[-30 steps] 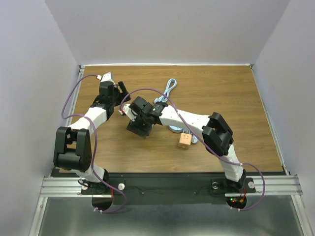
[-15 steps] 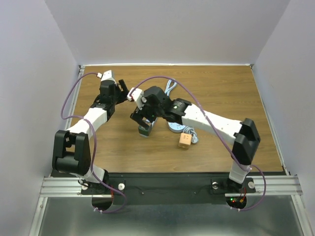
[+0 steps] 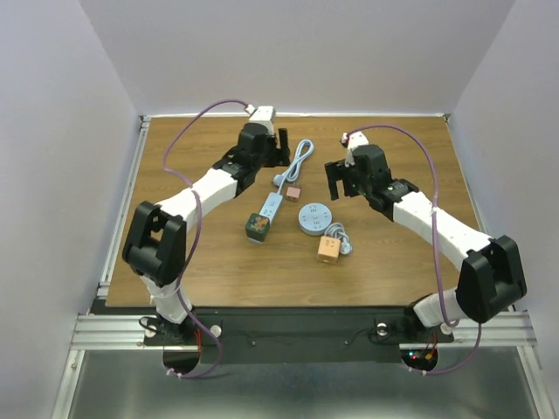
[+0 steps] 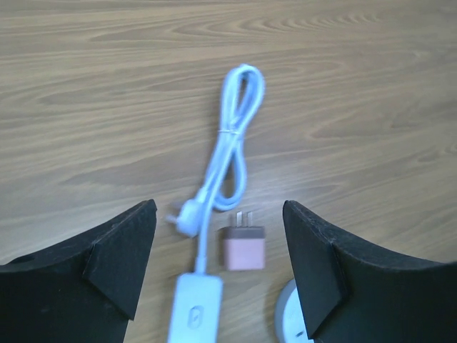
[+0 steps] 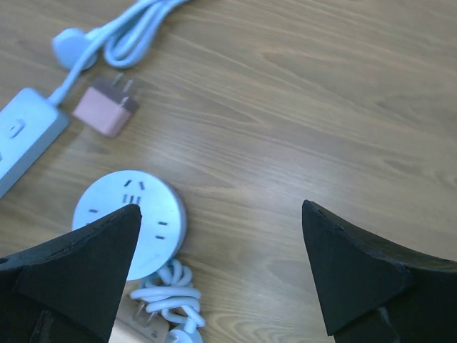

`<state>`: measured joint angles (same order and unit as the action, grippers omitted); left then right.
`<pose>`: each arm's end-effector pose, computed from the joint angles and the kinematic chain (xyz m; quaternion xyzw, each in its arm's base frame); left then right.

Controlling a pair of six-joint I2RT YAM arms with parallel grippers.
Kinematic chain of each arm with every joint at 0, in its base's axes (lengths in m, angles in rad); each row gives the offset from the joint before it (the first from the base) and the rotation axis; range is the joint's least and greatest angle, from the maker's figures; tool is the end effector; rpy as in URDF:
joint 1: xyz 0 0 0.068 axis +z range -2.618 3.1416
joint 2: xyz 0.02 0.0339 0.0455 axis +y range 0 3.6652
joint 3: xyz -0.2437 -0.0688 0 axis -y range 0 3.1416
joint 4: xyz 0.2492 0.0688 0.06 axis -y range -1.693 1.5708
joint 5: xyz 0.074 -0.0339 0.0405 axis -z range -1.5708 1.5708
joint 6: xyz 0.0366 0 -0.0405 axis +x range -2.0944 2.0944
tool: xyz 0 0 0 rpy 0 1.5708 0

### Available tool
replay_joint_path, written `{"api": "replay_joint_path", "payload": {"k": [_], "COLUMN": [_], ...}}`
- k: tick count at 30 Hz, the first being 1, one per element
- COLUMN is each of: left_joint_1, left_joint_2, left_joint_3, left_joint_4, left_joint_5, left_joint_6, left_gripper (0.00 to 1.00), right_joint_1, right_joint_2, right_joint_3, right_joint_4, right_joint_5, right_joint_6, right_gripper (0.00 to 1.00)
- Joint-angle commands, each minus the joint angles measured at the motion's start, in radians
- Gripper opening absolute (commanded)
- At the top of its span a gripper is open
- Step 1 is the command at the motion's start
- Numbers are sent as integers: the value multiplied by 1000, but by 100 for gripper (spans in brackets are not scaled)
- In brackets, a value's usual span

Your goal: Insert the plug

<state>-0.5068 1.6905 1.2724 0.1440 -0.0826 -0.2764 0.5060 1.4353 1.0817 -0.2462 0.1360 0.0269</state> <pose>0.3578 -0.1952 0.2792 0.0668 0.7940 -0.1999 0.5702 0.2934 0.1569 0.2627 -0.1786 0.8647 0.0646 0.4650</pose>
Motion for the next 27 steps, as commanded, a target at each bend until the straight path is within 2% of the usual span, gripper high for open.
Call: {"api": "replay_joint_path", "payload": {"k": [1,7,9,15,17,27], "left_joint_1": [-70,-165,-182,-184,-182,-165], "left_joint_2": [87,152,188,302,325,452], "left_joint_3": [122,183,206,304,314,409], "left_joint_4": [-61,-119,-142,-290,-294,-323], "left_joint_5": [26,46,14,-172,-187,-125], "left_joint_6": [46,83,77,68,71,72], "left_gripper": [82,82,82,82,82,82], "right_joint_1": [-50,-132,-168,-178,-178,-178], "right_joint_2": [-70,-115,-119,-108,-102,-110], "right_joint_3": [-58,-135,-151,-157,-157,-164], "right_joint_4": [128,139,148,170,173,180], "right_joint_5": [16,42,10,-52,-59,-81], "right_joint_6": [113,165,183,186,185,179], "right_gripper": [99,100,100,100,100,100]}}
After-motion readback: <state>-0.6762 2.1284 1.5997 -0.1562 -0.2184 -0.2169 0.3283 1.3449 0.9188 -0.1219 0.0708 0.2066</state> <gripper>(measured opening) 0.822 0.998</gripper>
